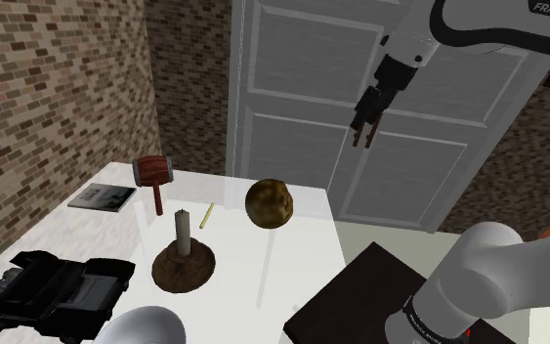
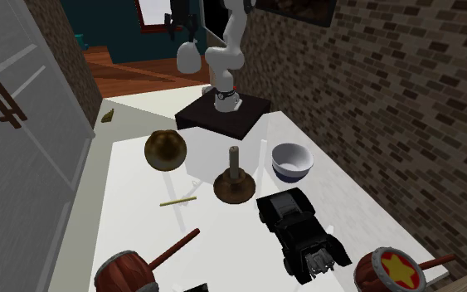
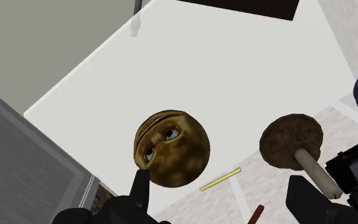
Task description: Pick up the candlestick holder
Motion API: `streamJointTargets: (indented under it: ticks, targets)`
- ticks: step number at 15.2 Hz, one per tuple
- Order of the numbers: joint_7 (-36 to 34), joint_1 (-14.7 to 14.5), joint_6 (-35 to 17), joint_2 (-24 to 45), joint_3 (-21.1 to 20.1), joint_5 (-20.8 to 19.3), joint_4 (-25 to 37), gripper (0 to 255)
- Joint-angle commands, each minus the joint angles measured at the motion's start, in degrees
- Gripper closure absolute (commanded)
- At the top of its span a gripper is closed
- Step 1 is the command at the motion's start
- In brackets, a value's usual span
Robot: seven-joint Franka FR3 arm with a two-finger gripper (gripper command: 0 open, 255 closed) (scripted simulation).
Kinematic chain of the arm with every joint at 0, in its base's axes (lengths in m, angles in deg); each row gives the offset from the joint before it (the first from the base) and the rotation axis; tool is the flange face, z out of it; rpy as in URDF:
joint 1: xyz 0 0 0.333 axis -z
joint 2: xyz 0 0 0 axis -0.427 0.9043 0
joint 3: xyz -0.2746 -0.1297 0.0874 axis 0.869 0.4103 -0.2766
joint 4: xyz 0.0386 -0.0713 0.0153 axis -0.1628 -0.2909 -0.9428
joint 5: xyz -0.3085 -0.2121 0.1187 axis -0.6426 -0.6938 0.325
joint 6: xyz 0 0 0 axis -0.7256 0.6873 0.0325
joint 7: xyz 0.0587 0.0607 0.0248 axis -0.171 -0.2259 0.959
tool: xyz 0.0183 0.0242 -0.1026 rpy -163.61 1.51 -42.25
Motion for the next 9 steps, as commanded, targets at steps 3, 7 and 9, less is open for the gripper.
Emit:
streamJointTargets:
  ticks: [3,7,9]
  targets:
    - [-2.0,-0.5,-2.2,1.8,-1.9,1.0,-0.7,0]
    - [-6.0,-1.6,-6.7,6.3,-5.8,2.7,-1.4,0]
    - [-8.0,-2.1,-8.9,8.9,-7.7,3.4,-1.3,0]
